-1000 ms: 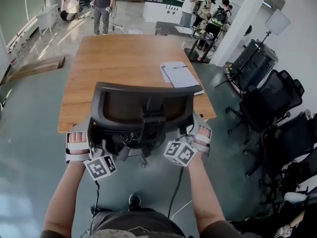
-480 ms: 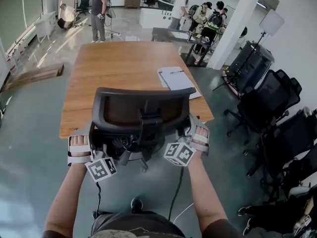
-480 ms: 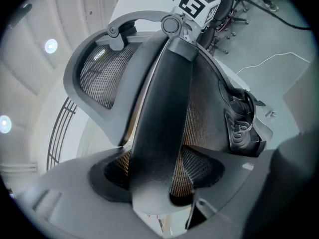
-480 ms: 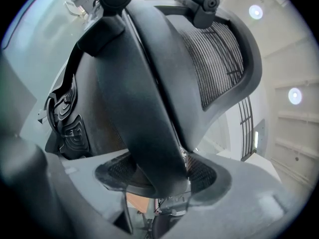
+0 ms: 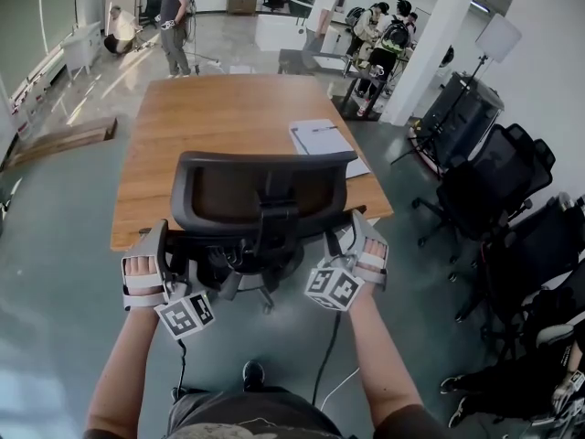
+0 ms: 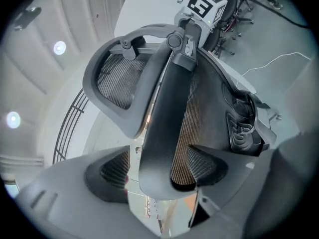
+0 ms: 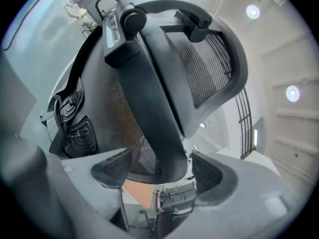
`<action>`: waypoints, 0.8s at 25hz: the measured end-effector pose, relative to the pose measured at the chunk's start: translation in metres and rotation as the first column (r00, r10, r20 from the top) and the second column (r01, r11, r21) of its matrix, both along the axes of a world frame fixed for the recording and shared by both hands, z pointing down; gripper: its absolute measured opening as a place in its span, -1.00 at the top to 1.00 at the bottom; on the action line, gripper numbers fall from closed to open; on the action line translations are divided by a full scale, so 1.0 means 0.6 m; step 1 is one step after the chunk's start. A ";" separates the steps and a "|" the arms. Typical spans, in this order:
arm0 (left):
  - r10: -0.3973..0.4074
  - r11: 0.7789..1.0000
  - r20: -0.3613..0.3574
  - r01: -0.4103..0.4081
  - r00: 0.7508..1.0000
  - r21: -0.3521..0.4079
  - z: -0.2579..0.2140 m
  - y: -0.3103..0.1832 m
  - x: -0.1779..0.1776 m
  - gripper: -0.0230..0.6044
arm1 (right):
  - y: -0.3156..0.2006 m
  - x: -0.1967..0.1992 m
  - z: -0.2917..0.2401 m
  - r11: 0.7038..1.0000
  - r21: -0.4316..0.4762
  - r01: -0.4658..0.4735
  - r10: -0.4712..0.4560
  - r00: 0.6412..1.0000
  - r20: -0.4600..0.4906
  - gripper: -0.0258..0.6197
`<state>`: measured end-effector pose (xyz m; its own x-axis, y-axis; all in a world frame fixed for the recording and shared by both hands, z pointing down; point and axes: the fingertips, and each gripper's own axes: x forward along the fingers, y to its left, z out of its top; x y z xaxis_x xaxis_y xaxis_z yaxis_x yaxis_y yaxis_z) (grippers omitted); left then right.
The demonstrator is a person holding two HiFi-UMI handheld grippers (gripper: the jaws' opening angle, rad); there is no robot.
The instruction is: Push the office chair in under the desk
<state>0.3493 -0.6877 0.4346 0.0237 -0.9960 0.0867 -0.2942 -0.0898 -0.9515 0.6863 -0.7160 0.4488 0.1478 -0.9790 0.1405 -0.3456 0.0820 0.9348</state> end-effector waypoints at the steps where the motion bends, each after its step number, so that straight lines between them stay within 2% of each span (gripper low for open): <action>1: 0.002 1.000 -0.010 -0.002 1.000 0.003 -0.004 0.005 0.000 -0.32 | 0.007 0.002 -0.002 1.000 0.005 -0.006 0.006 1.000 0.007 -0.19; 5: 0.012 0.999 -0.064 -0.010 0.998 0.031 -0.027 0.029 0.001 -0.21 | 0.045 0.005 -0.020 0.999 0.041 -0.032 0.029 0.998 0.060 -0.19; 7: 0.005 1.000 -0.092 -0.005 0.996 0.007 -0.030 0.040 0.000 -0.14 | 0.068 -0.002 -0.035 0.997 0.066 -0.036 0.030 0.996 0.090 -0.18; 9: 0.004 1.000 -0.119 -0.004 0.993 -0.002 -0.034 0.051 -0.001 0.02 | 0.089 -0.012 -0.047 0.996 0.082 -0.034 0.024 0.993 0.119 -0.17; 10: 0.011 1.000 -0.130 -0.008 0.991 0.021 -0.044 0.058 -0.001 0.11 | 0.099 -0.017 -0.051 0.995 0.091 -0.032 0.019 0.991 0.134 -0.17; 11: 0.023 0.998 -0.138 -0.015 0.990 0.056 -0.057 0.066 -0.001 0.36 | 0.109 -0.021 -0.056 0.994 0.101 -0.033 0.017 0.988 0.152 -0.15; 13: 0.050 0.994 -0.148 -0.035 0.988 0.103 -0.075 0.078 0.000 0.55 | 0.128 -0.032 -0.071 0.992 0.121 -0.047 0.024 0.983 0.185 -0.12; 14: 0.060 0.994 -0.153 -0.046 0.986 0.100 -0.075 0.081 0.001 0.60 | 0.138 -0.037 -0.080 0.990 0.131 -0.056 0.029 0.980 0.197 -0.09; 17: 0.068 0.998 -0.180 -0.065 0.981 0.024 -0.054 0.084 0.002 0.70 | 0.165 -0.056 -0.106 0.983 0.172 -0.068 0.027 0.974 0.227 0.08; 20: 0.096 0.995 -0.221 -0.101 0.971 -0.008 -0.041 0.093 -0.002 0.87 | 0.189 -0.083 -0.125 0.973 0.217 -0.076 0.016 0.964 0.267 0.22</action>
<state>0.3482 -0.6322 0.4098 0.1422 -0.9860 0.0870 -0.4849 -0.1460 -0.8623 0.6363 -0.6024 0.3740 0.1806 -0.9827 -0.0411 -0.5787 -0.1399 0.8035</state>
